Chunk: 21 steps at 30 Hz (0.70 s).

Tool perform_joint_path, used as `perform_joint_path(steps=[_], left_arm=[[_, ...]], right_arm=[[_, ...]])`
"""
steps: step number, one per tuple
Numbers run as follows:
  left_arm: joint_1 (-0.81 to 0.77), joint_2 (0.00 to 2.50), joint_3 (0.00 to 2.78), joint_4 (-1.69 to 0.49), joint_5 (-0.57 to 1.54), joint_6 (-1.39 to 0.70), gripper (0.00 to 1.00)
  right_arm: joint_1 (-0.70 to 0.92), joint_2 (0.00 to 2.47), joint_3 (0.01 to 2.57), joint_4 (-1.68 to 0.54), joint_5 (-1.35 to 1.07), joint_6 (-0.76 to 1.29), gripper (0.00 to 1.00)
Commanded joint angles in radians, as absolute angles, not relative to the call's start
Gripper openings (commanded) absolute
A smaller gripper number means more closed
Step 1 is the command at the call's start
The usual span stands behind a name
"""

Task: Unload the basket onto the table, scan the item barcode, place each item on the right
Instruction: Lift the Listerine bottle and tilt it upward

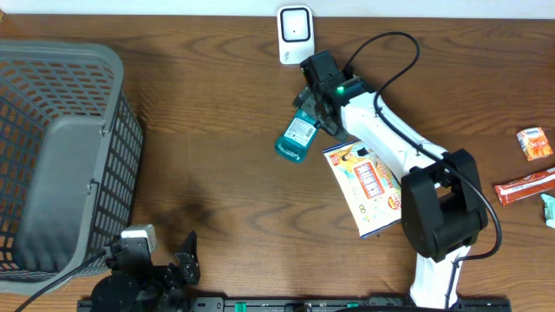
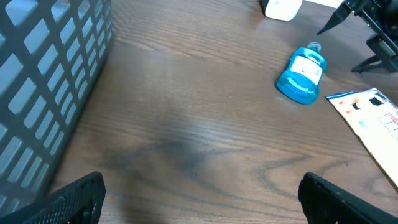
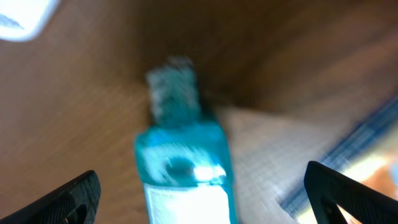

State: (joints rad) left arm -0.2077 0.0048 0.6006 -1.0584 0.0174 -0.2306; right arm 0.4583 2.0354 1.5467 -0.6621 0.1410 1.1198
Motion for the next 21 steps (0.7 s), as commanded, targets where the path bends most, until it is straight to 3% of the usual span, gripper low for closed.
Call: perform_joint_path(steps=[1, 6, 15, 18, 21], left_arm=[[-0.212, 0.005, 0.604, -1.058, 0.015, -0.215, 0.99], [-0.212, 0.005, 0.604, -1.058, 0.015, -0.215, 0.99], [-0.212, 0.005, 0.604, -1.058, 0.015, -0.215, 0.99], [-0.212, 0.005, 0.604, -1.058, 0.015, -0.215, 0.99], [-0.212, 0.005, 0.604, -1.058, 0.015, -0.215, 0.99]], right_arm=[[0.440, 2.036, 1.476, -0.560, 0.094, 1.049, 0.99], [0.439, 2.062, 1.374, -0.342, 0.060, 0.964, 0.99], [0.432, 2.100, 1.273, -0.211, 0.023, 0.992, 0.96], [0.428, 2.150, 1.257, -0.170, 0.019, 0.994, 0.84], [0.421, 2.191, 1.256, -0.173, 0.012, 0.993, 0.55]])
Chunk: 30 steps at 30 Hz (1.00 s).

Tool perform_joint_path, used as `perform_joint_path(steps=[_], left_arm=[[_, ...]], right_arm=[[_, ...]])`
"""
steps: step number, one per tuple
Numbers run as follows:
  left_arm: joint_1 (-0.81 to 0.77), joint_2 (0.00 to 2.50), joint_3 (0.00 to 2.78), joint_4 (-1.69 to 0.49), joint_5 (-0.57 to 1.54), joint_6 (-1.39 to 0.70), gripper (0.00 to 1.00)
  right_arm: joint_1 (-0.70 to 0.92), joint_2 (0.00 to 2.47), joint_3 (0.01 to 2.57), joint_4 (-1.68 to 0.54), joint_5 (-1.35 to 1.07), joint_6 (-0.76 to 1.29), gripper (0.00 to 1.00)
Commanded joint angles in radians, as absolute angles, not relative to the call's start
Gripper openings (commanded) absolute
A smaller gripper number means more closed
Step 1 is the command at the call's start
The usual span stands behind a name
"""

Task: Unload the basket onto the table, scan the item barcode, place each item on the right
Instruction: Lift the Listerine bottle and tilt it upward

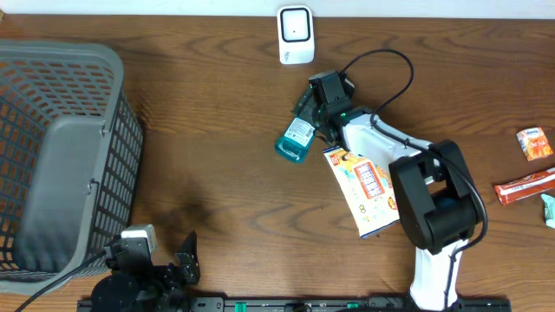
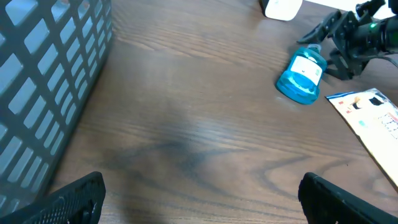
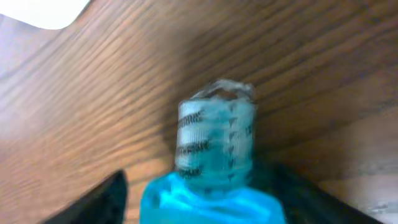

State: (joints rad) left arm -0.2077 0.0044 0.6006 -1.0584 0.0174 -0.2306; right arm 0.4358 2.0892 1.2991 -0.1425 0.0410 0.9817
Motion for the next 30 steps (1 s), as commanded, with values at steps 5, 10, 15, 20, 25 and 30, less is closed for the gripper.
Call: perform_joint_path(steps=[5, 10, 15, 20, 25, 30], left_arm=[[-0.212, 0.005, 0.604, -1.058, 0.015, -0.215, 0.99], [-0.212, 0.005, 0.604, -1.058, 0.015, -0.215, 0.99], [-0.212, 0.005, 0.604, -1.058, 0.015, -0.215, 0.99], [-0.212, 0.005, 0.604, -1.058, 0.015, -0.215, 0.99], [-0.212, 0.005, 0.604, -1.058, 0.015, -0.215, 0.99], [-0.212, 0.005, 0.604, -1.058, 0.015, -0.215, 0.99]], right_arm=[[0.418, 2.186, 1.256, -0.179, -0.006, 0.904, 0.36], [0.413, 2.147, 1.256, -0.205, -0.012, 0.824, 0.29], [0.394, 2.077, 1.256, -0.260, -0.014, 0.794, 0.27], [0.368, 2.025, 1.256, -0.329, -0.014, 0.801, 0.22], [0.335, 1.963, 1.256, -0.395, -0.015, 0.796, 0.20], [0.326, 1.869, 1.256, -0.394, -0.022, 0.657, 0.21]])
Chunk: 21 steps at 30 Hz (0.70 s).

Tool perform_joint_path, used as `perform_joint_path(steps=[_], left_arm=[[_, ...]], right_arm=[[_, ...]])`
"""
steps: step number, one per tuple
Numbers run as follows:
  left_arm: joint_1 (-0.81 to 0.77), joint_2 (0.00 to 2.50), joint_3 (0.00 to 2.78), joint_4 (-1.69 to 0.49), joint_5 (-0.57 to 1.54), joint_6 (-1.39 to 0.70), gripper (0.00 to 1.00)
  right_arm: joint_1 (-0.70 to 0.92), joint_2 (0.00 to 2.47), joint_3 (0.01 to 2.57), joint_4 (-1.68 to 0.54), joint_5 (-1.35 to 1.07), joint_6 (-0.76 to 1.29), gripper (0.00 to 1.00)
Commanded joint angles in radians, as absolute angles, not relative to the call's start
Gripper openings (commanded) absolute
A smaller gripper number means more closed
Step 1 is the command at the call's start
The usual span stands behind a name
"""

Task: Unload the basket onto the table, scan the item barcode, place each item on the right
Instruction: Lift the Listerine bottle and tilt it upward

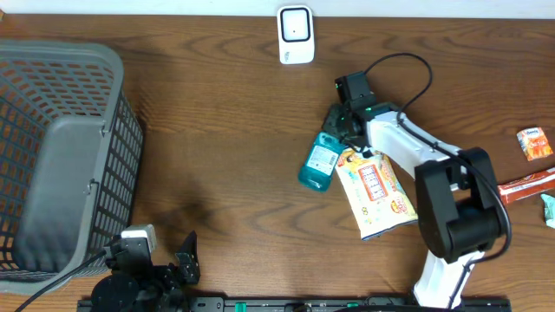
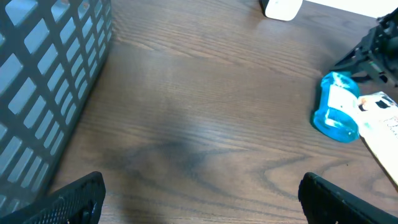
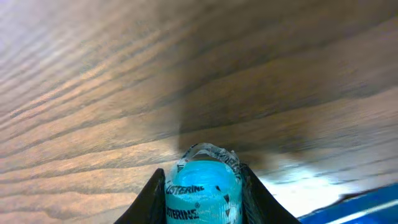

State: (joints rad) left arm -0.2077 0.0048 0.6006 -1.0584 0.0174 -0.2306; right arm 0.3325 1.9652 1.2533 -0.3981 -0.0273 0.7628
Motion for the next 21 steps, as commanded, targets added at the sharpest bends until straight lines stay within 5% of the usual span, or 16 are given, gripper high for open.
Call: perform_joint_path(steps=[1, 21], left_arm=[[-0.212, 0.005, 0.604, -1.058, 0.015, -0.215, 0.99], [-0.212, 0.005, 0.604, -1.058, 0.015, -0.215, 0.99]], right_arm=[[0.326, 1.848, 1.257, -0.395, -0.022, 0.638, 0.21], [0.342, 1.692, 1.257, -0.376, -0.022, 0.454, 0.21]])
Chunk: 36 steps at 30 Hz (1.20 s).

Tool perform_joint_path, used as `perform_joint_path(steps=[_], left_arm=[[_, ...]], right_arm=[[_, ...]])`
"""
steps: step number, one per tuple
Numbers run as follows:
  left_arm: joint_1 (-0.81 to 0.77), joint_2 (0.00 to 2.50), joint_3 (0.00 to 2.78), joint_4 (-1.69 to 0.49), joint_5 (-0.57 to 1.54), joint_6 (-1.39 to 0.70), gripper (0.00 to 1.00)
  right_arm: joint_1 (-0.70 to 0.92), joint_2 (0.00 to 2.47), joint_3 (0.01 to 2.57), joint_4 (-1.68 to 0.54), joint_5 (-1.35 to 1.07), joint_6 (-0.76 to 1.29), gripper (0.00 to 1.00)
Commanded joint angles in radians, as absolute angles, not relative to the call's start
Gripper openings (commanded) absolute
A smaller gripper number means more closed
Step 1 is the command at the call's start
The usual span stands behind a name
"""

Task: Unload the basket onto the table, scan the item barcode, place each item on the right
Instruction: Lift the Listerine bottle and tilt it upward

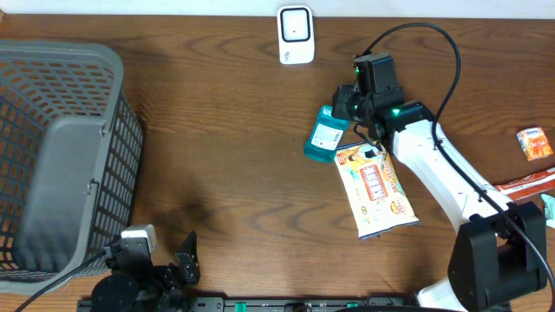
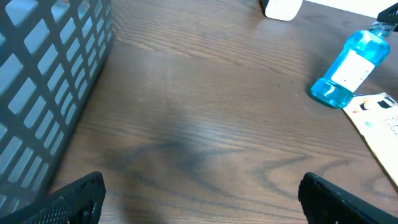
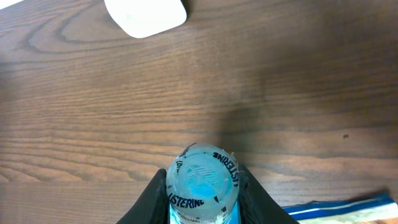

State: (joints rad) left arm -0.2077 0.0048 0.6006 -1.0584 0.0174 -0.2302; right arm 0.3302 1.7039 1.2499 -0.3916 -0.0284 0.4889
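A small blue mouthwash bottle (image 1: 326,134) with a white label hangs lifted and tilted above the table, right of centre. My right gripper (image 1: 347,107) is shut on its capped neck (image 3: 202,182); the cap fills the gap between the fingers (image 3: 151,196) in the right wrist view. The bottle (image 2: 349,68) also shows at the upper right of the left wrist view. The white barcode scanner (image 1: 296,35) stands at the far edge of the table (image 1: 217,156), also seen as the scanner (image 3: 146,15). My left gripper (image 2: 199,199) stands open at the near left, nothing between its fingers.
A grey mesh basket (image 1: 56,156) fills the left side. A yellow snack bag (image 1: 375,186) lies flat just below the bottle. Small wrapped snacks (image 1: 533,143) and a red bar (image 1: 525,186) lie at the right edge.
My right gripper has risen with the bottle in it and carried it back toward the scanner; the bottle, lying partly over the snack bag before, now hangs clear of the wood.
The right gripper was first open around the neck of the bottle lying on the wood. Then it sat low, closing on the cap. Later bottle and gripper had shifted right, beside the snack bag. Now the bottle is held up nearer the scanner. The left arm stayed put.
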Motion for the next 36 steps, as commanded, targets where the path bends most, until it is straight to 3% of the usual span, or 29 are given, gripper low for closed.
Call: perform_joint_path(steps=[1, 21, 25, 29, 36], left_arm=[[-0.212, 0.005, 0.604, -1.058, 0.015, -0.215, 0.99], [-0.212, 0.005, 0.604, -1.058, 0.015, -0.215, 0.99], [-0.212, 0.005, 0.604, -1.058, 0.015, -0.215, 0.99], [-0.212, 0.005, 0.604, -1.058, 0.015, -0.215, 0.99], [-0.212, 0.005, 0.604, -1.059, 0.015, -0.215, 0.99]], right_arm=[[0.347, 1.690, 1.257, -0.374, -0.022, 0.454, 0.21], [0.491, 1.615, 1.257, -0.379, 0.203, 0.387, 0.25], [0.520, 1.615, 1.256, -0.379, 0.258, 0.351, 0.30], [0.535, 1.616, 1.256, -0.382, 0.260, 0.315, 0.46], [0.536, 1.616, 1.256, -0.382, 0.257, 0.317, 0.58]])
